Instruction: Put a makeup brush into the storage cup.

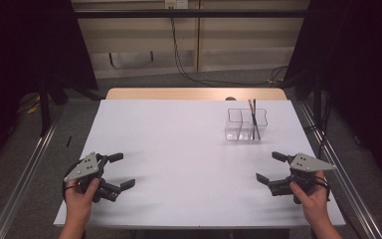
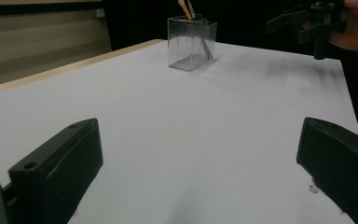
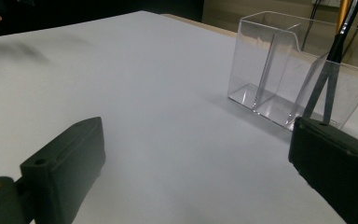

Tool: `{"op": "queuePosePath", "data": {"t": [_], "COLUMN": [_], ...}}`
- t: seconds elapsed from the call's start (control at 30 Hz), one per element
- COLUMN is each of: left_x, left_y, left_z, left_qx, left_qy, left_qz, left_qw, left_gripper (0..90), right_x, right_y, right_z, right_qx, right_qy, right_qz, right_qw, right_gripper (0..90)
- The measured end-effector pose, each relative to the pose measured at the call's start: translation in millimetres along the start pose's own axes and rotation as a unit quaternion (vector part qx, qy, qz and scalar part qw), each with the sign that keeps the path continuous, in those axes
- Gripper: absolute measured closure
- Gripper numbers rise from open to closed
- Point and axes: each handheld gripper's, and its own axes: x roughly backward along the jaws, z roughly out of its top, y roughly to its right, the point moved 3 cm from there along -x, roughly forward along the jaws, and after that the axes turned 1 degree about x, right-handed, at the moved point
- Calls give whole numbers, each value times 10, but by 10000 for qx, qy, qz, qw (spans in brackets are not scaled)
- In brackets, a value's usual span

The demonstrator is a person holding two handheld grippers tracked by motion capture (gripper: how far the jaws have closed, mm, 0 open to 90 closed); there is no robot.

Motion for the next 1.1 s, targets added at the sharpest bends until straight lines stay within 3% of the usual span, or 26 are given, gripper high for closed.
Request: {"op": "queuePosePath", "data": {"t": [1.1], "left_x": [-9], "left_y": [4], "left_z": [-2], "left_qx": [-30], "left_qy": [-39], "left_qz": [-18], "left_qw": [10000], "left_gripper": [2], "right_x": [184], "right_y": [-7], "right_z": [-118], "right_qx": [-33], "right_qy": [-5], "right_qz": [-56], "right_qw": [10000], "right_gripper": [34]}}
